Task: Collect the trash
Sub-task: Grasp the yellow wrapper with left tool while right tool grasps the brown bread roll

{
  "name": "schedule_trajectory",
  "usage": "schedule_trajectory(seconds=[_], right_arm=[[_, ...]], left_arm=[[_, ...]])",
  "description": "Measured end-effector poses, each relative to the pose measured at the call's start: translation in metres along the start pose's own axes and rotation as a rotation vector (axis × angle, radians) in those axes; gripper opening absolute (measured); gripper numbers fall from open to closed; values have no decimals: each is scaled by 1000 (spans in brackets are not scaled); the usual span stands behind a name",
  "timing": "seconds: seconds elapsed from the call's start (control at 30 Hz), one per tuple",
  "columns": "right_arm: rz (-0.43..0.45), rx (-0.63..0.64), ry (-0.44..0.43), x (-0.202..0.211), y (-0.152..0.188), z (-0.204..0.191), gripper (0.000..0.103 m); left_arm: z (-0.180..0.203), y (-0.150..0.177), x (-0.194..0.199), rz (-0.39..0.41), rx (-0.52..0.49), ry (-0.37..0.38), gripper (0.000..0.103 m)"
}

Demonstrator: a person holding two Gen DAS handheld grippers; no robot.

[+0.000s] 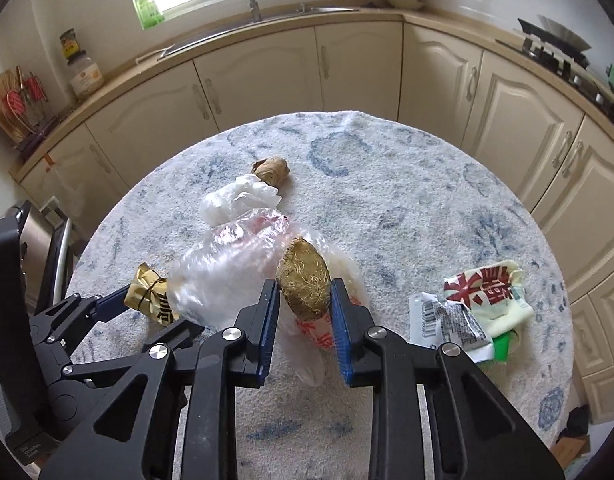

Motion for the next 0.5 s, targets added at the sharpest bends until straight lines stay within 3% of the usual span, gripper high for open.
schedule_trajectory(seconds=[0.5], right_arm=[[42,-51,26,59,31,21,26]], left_arm=[[37,25,71,73,-66,-1,62]])
Point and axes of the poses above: each gripper's, at about its wrist camera, not at the fingertips, and x roughly against the way its jaws point, z to its right, y to its underside, the point moved 8 cm from there along -x, roughly the way its jaws point, and after that the axes turned 13 degrees about y, right-handed, at the moved point
